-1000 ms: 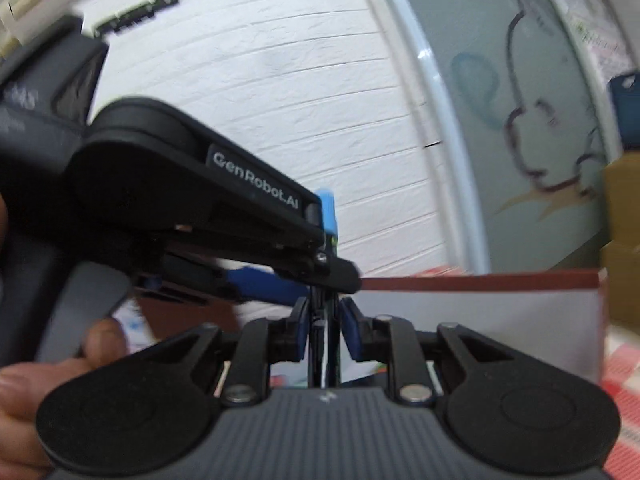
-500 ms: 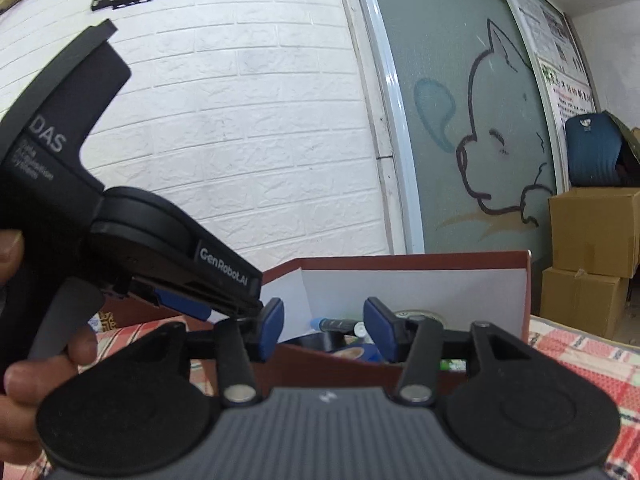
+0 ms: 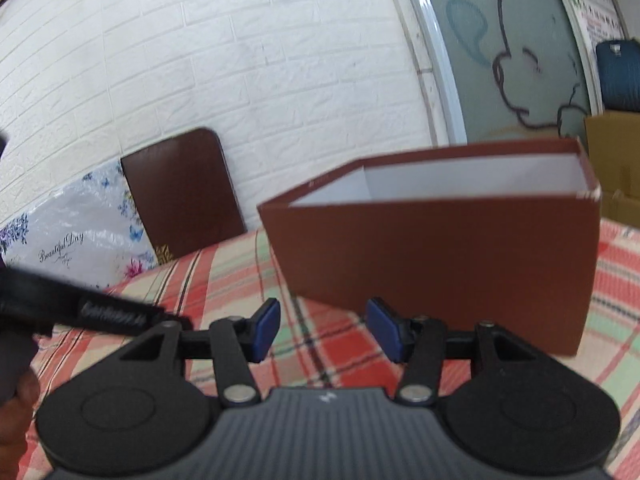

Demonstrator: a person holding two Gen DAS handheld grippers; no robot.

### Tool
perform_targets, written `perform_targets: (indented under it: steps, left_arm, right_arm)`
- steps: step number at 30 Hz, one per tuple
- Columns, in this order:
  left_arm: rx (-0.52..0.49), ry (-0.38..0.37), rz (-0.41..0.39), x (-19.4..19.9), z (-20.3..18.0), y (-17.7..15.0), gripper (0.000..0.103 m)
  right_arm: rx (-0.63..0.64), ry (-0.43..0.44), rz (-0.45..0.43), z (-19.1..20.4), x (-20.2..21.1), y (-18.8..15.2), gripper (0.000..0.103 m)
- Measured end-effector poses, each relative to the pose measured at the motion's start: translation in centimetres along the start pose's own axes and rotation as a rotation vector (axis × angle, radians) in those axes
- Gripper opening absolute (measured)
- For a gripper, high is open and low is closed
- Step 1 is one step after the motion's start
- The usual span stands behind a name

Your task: Organize objects

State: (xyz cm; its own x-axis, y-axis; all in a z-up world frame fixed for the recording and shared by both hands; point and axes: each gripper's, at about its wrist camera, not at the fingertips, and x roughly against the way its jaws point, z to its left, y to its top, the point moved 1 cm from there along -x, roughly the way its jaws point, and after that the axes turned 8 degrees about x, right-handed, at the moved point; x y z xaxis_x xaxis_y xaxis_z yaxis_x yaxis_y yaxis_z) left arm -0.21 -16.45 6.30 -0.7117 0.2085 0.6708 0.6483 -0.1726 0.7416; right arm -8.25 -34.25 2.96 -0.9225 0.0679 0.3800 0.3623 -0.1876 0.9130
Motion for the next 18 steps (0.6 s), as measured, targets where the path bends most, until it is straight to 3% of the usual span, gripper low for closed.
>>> perform_targets:
  steps: [6,12,18]
  left_arm:
    - [0.031,0.04,0.045,-0.1,3.5,-2.6,0.055]
    - [0.066,0.053,0.042,0.3,6.0,-3.7,0.059]
    - [0.091,0.051,0.029,1.0,7.6,-4.4,0.063]
  right_arm:
    - [0.031,0.022,0.047,2.5,0.5,-0.8,0.052]
    - [0.053,0.035,0.082,4.6,0.8,-0.8,0.055]
    - [0.024,0.02,0.085,5.3,1.8,-0.3,0.065]
